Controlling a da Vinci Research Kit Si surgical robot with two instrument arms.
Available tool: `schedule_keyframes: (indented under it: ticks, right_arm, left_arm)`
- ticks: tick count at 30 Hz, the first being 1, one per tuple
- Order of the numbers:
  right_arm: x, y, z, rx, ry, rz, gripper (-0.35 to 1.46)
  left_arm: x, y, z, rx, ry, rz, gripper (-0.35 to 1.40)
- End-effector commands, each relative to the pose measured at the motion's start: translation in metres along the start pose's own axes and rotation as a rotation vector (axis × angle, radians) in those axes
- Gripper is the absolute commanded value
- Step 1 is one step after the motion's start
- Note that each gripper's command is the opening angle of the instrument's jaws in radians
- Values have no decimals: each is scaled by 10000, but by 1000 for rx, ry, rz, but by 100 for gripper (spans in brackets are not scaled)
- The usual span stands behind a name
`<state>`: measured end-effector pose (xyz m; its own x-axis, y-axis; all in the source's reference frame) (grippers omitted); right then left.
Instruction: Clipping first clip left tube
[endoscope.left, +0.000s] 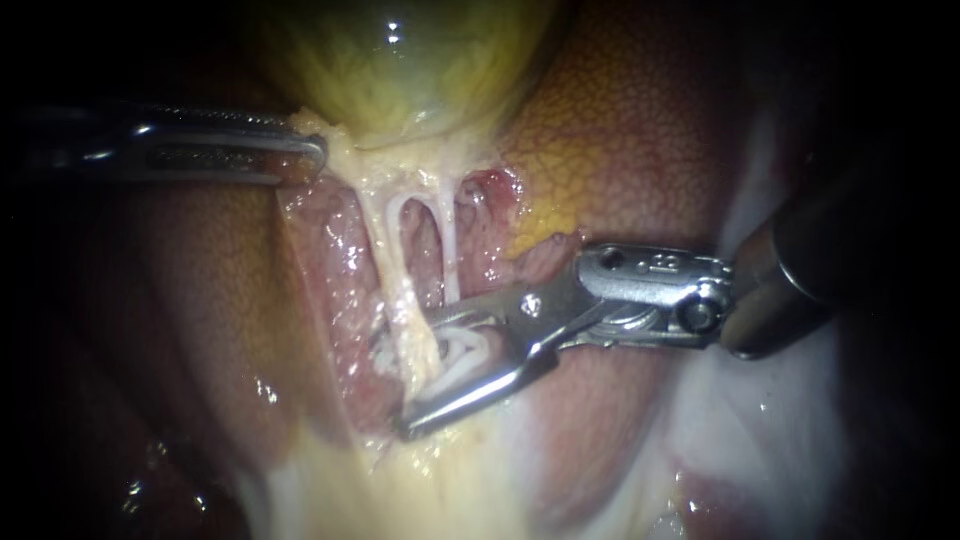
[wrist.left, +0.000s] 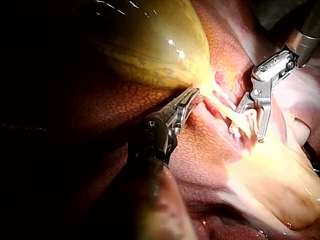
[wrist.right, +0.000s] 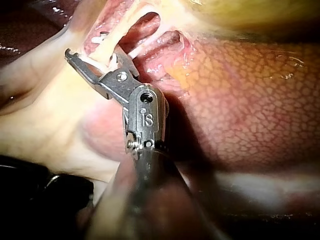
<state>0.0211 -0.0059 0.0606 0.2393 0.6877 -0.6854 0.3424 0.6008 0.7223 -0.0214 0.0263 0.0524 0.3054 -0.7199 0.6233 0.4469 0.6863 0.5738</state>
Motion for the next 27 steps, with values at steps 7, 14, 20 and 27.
schedule_keyframes:
  ticks: [7, 14, 20, 27]
  right_arm:
    - [3, -16, 9, 44, -13, -6, 38]
    - [8, -26, 14, 65, -17, -7, 29]
    - [8, -26, 14, 85, -21, -46, 8]
    - [8, -22, 14, 88, -20, -111, -19]
  left_arm:
    - [0, 0, 0, 0, 0, 0, -35]
    - [0, 0, -1, 0, 0, 0, -35]
    - [0, 0, -1, 0, 0, 0, -35]
    - [0, 0, 0, 0, 0, 0, -35]
